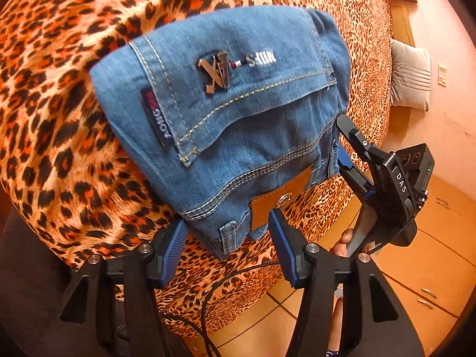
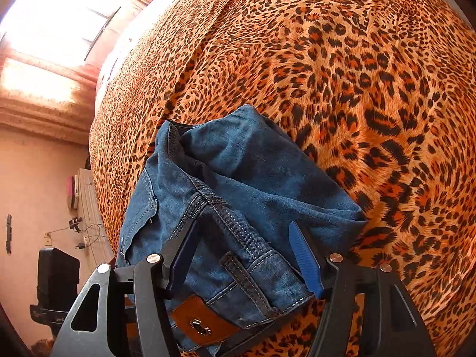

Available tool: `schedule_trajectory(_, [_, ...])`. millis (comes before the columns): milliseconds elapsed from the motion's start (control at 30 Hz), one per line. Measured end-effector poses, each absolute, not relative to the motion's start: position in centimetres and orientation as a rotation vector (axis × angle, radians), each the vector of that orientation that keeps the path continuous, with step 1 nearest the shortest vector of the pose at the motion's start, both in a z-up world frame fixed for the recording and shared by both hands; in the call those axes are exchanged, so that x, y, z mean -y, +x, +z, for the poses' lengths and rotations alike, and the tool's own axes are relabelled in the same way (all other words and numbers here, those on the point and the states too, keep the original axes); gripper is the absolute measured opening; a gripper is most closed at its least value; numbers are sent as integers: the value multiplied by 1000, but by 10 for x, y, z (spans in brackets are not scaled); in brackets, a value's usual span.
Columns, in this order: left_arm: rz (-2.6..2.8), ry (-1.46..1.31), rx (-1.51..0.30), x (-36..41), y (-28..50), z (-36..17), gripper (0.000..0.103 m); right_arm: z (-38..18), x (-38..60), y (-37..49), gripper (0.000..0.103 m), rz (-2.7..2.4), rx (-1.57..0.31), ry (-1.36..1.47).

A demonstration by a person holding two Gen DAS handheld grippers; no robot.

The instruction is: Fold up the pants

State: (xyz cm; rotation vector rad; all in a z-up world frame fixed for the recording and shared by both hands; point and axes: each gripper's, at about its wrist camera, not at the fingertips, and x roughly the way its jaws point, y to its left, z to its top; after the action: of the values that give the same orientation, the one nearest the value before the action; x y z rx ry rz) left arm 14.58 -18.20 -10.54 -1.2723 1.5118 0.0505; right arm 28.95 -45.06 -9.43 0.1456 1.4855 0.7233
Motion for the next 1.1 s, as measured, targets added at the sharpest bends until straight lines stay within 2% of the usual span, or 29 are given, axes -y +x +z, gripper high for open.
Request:
schedule_trajectory(33, [48,-1296,-1529,185,147,-110,49,-93,445,286,62,734,-1468,90])
schedule_trajectory(67, [26,-1334,-1527,188,149,-110,41,-87,436,280,38,761,-1437,9])
schedule_trajectory(100, [5,-1334,-1517,191,151,-106,40,-78,430,276,20,790,-1401,-33])
schedule_trajectory(133, [-3,-1298,-1496,194,155,-99,40,-66,427,273,13,802,-1358,-49])
schedule_trajectory(167, [-8,-1264,-1486,198,160,-96,40,-56,427,272,11,806,-1314,-56])
schedule_trajectory(233, [0,-1247,-1529,206,168,-106,38,-56,427,277,10,726,-1284,-182])
schedule_trajectory(300, [35,-1274,-1588,210,166,-117,35,-74,432,288,10,608,-1338,-265])
schedule_trajectory(400, [-43,-1283,-1577,213,156,-108,35,-73,474,299,18,607,-1374,21])
schedule_trajectory(433, [-43,-1262,-1574,213,153,-105,35,-72,488,298,24,611,-1378,117])
schedule_trajectory(467, [-45,-1250,-1570,213,151,-103,35,-71,501,294,47,596,-1376,172])
schedule_trajectory(500, [-49,-1250,-1570,213,151,-104,35,-73,511,289,59,577,-1374,204])
schedule_trajectory(533, [-49,-1257,-1573,213,151,-106,35,-76,520,283,66,566,-1378,235])
schedule_trajectory(633, [-22,-1257,-1594,218,157,-117,35,-96,533,267,66,611,-1397,404])
schedule_trajectory(700, [-2,-1234,-1622,224,163,-121,35,-107,527,258,57,630,-1408,429])
schedule_trajectory(733, [-11,-1229,-1634,228,166,-120,31,-108,522,254,23,636,-1409,403])
schedule_trajectory(767, [-36,-1224,-1636,234,169,-116,23,-105,520,250,13,644,-1390,391])
schedule_trajectory(867, [-81,-1139,-1632,251,179,-108,22,-83,529,240,13,660,-1308,387])
schedule_trajectory(967, [-73,-1137,-1711,263,181,-129,21,-100,536,239,13,577,-1359,277])
schedule_trajectory(1033, [-107,-1143,-1706,261,180,-124,21,-110,535,239,15,558,-1389,266])
schedule_trajectory(1100, [-166,-1039,-1696,257,176,-104,21,-104,536,240,23,567,-1381,317])
